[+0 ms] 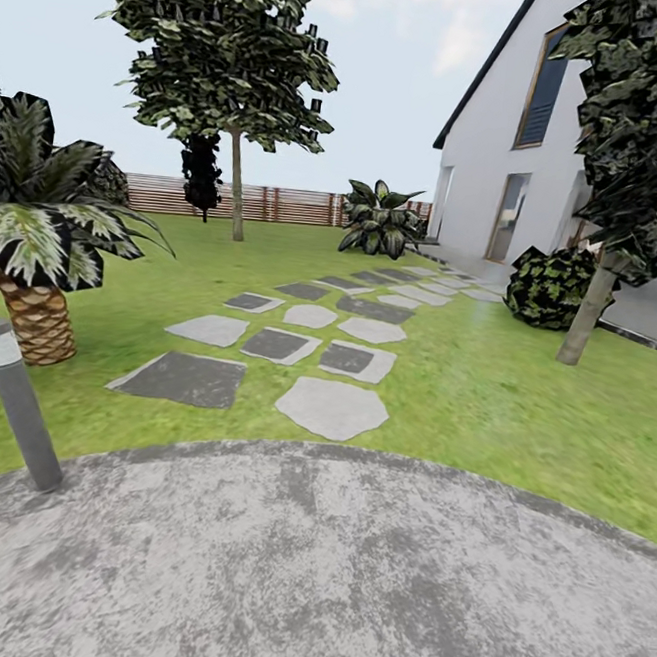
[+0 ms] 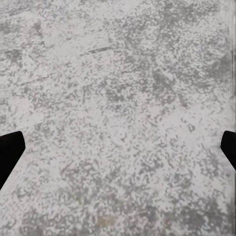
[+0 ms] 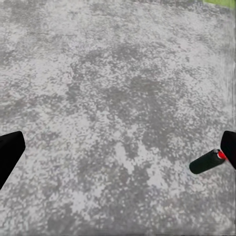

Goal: Pick up the pesticide atomizer in the garden and spray insectifuge to fully cover both potted plants in the garden.

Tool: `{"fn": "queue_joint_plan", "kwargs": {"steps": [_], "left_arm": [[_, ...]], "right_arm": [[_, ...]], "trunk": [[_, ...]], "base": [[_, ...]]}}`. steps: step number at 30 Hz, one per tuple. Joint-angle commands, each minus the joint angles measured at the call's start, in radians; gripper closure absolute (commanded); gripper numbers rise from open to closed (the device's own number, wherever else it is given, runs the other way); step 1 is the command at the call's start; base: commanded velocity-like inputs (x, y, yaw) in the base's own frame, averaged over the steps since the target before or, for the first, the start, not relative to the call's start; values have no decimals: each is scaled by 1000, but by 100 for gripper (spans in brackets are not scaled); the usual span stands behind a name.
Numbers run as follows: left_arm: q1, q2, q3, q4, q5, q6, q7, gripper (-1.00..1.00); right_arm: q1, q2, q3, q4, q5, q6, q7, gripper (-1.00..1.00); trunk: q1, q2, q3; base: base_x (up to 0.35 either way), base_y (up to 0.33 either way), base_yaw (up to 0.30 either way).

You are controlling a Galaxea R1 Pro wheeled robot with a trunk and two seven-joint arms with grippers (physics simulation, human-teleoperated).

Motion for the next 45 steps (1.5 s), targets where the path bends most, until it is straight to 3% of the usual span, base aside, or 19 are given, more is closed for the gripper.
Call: {"fn": "queue_joint_plan", "kwargs": {"steps": [1,14,45], "left_arm": [[0,0,0,0,0,-3,-1,-100],[0,0,0,1,0,-3,-1,-100],[0,0,0,1,0,-3,-1,-100]], "right_arm": [[-1,0,0,1,0,-3,0,-100],[-1,0,0,1,0,-3,1,-100],[-1,1,0,1,0,-3,-1,-100]], "trunk": [[4,-8,-4],[54,-99,-49],[173,-316,-184]], "base": [[0,0,-267],[0,0,-264],[0,0,-209]]}}
